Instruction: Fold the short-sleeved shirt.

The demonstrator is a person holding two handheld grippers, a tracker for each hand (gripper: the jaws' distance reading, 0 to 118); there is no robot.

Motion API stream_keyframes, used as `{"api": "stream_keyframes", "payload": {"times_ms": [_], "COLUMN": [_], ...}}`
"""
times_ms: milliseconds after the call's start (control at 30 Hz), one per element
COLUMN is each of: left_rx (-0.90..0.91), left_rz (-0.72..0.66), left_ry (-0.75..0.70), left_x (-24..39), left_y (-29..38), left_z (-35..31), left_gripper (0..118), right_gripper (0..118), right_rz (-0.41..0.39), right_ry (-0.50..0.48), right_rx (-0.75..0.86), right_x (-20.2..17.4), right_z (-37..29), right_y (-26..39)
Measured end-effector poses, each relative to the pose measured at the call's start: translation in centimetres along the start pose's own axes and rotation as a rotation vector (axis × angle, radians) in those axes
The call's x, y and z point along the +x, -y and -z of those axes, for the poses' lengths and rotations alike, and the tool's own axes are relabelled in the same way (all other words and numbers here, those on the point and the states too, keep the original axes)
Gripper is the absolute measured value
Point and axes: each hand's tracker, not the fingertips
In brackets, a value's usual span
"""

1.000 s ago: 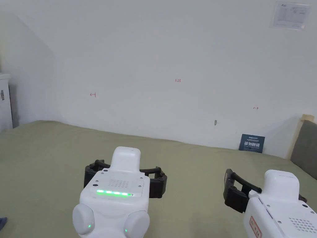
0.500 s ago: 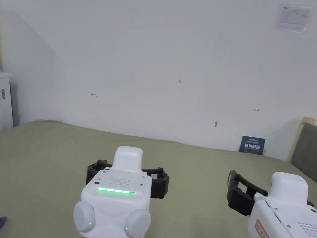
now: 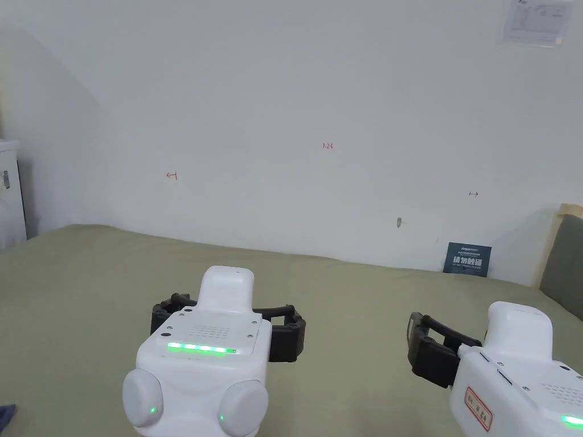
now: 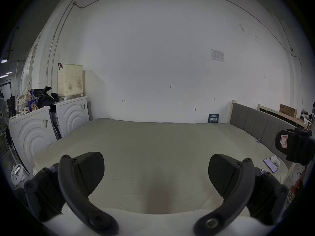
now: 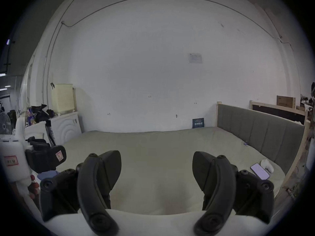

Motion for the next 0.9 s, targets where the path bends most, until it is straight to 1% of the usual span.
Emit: {"api": "stream_keyframes", "payload": {"times_ms": [100, 300, 433, 533, 567, 633, 733, 833, 900], "left_rx": [-0.011, -0.013, -0.01, -0.01, -0.011, -0.012, -0.016, -0.015, -0.016], "left_rz": [-0.002, 0.005, 0.019, 0.019, 0.019, 0.024, 0.03, 0.028, 0.027], "left_ry": [-0.006, 0.001, 0.001, 0.005, 0.006, 0.004, 0.002, 0.0, -0.002], "left_x": [0.0, 0.3, 0.7, 0.9, 0.9, 1.0, 1.1, 1.1, 1.0], "left_y": [0.0, -0.1, -0.3, -0.4, -0.4, -0.4, -0.4, -0.4, -0.4], "left_z": [0.1, 0.3, 0.4, 0.6, 0.6, 0.7, 0.9, 0.9, 0.9], "left_gripper": [118, 118, 118, 118, 118, 118, 118, 118, 118], "right_gripper": [89, 89, 89, 89, 89, 89, 89, 89, 89], "right_rz": [-0.011, 0.023, 0.017, 0.065, 0.067, 0.066, 0.037, 0.067, 0.079], "right_ry": [-0.003, 0.007, 0.037, 0.013, 0.012, 0.019, 0.05, 0.01, 0.007], "right_rx": [-0.02, -0.031, -0.048, -0.069, -0.071, -0.078, -0.107, -0.134, -0.133], "right_x": [-0.1, 0.2, 0.2, 0.6, 0.7, 0.6, 0.5, 0.9, 0.9], "right_z": [0.3, 0.6, 0.8, 0.9, 1.0, 1.2, 1.6, 2.1, 2.2], "right_y": [-0.1, -0.5, -0.7, -0.9, -0.9, -1.0, -1.1, -1.1, -0.9]}}
